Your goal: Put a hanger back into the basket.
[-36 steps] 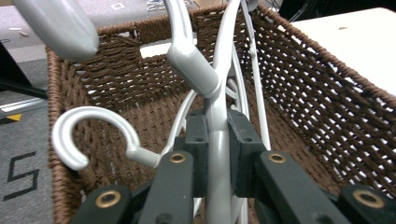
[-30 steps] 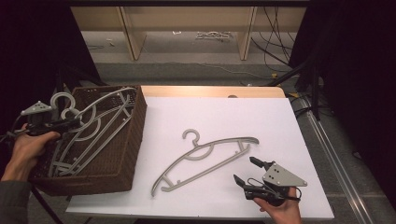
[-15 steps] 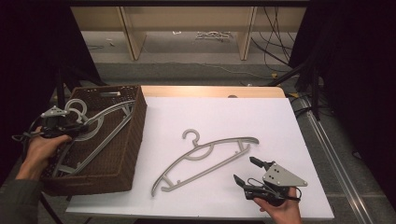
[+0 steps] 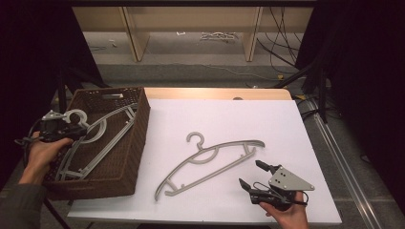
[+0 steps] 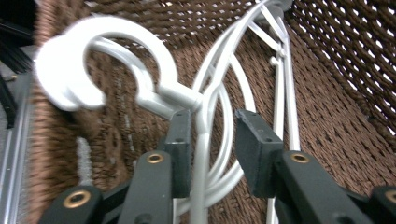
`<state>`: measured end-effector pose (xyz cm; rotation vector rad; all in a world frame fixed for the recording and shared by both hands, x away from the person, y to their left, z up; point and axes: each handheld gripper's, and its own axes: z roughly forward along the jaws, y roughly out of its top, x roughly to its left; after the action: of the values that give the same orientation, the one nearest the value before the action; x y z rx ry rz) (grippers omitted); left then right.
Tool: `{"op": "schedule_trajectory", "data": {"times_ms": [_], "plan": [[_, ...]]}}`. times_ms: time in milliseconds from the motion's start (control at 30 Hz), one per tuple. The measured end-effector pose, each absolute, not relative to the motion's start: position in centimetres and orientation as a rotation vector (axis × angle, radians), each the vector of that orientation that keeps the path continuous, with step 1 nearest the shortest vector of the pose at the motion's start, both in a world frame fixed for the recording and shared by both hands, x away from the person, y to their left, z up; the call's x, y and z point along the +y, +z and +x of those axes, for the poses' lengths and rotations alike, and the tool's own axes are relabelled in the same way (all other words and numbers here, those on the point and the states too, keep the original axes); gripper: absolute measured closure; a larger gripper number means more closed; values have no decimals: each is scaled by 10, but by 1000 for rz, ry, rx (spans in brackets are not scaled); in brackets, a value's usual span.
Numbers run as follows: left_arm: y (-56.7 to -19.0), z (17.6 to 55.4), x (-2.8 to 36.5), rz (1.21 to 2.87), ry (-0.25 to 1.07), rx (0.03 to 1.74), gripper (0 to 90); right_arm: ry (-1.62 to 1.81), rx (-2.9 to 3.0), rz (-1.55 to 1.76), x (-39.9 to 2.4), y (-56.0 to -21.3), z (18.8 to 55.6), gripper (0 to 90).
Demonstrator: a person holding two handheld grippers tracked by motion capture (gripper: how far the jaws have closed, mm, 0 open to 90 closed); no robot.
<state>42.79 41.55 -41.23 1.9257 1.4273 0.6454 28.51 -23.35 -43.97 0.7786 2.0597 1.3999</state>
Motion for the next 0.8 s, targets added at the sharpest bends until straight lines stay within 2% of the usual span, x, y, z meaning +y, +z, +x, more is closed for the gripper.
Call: {"op": "schedule_trajectory", "data": {"times_ms": [200, 233, 300, 467, 800], "plan": [[-398, 418, 412, 1901, 686, 1410, 520, 1392, 2070, 781, -234, -440, 285, 221], [-397, 417, 409, 1851, 692, 1417, 502, 1397, 2064, 780, -234, -440, 285, 221], [-392, 413, 410, 1873, 691, 1407, 460, 1399, 2059, 779, -233, -440, 285, 220], [-389, 405, 397, 1802, 683, 1413, 374, 1398, 2061, 779, -233, -440, 285, 221], [-361, 367, 346, 1781, 698, 1205, 338, 1392, 2069, 777, -234, -439, 285, 221]]}}
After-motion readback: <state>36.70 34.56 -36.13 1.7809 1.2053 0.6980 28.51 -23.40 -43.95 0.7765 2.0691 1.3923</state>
